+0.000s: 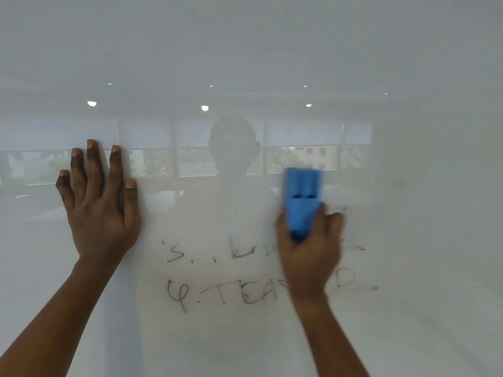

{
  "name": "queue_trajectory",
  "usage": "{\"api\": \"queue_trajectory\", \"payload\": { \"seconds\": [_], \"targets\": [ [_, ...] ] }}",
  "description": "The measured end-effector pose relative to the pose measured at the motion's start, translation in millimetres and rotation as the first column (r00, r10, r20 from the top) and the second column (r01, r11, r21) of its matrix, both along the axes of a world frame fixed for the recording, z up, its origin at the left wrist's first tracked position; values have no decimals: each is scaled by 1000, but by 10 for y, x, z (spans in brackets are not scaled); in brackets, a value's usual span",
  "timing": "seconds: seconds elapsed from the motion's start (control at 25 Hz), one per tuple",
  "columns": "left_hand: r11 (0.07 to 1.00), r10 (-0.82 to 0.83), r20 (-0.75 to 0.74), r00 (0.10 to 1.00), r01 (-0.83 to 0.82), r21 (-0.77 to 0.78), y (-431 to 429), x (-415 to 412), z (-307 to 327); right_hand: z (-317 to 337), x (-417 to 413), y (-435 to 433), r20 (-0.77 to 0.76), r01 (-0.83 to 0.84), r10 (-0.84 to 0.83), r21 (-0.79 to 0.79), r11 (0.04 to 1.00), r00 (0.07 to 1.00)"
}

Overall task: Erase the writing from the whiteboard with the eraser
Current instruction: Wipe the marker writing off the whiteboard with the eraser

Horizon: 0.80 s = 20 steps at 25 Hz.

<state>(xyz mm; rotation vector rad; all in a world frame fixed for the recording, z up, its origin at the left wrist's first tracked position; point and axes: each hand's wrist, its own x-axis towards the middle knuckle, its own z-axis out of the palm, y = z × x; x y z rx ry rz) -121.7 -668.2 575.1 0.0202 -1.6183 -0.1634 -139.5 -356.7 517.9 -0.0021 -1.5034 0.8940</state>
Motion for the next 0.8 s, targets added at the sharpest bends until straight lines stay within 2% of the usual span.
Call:
{"api": "queue_trajectory", "payload": {
  "seconds": [0.08,0.12,0.2,0.24,0.32,0.44,0.52,0.56,0.64,0.72,0.76,0.8],
  "targets": [
    [1000,-9,6,1000,9,-15,-43,-4,-3,-127,103,-376,-37,-20,33,307,951,999],
    [999,-21,18,1000,21,-26,-67,-6,-1,-143,115,-396,-45,-14,35,401,916,998],
    [999,-33,24,999,34,-37,-101,-20,0,-105,51,-109,-62,33,-8,417,908,998],
    [999,-32,17,999,33,-41,-113,-32,-1,-106,-2,134,-58,74,-57,344,936,997],
    [998,-38,3,999,38,-50,-109,-55,-2,-112,-84,676,-5,170,-170,79,982,985],
    [999,-28,-7,1000,28,-36,-81,-84,-9,-63,-144,1047,113,170,-147,-241,956,983],
    [999,-29,1,1000,29,-35,-85,-101,-14,-34,-145,842,129,142,-105,-322,936,986],
    [999,-35,0,999,35,-39,-94,-111,-19,-33,-105,640,102,96,-69,-284,954,992],
    [998,-44,-9,999,44,-44,-112,-112,-22,-98,30,164,25,-21,21,-34,999,999],
    [998,-52,5,999,52,-40,-122,-85,-13,-216,121,-111,7,-53,54,299,953,999],
    [998,-54,11,999,54,-41,-120,-69,-11,-232,115,-95,-4,-26,30,406,913,1000],
    [998,-47,15,999,47,-41,-110,-54,-8,-225,77,7,-21,13,-4,441,897,1000]
  ]
}}
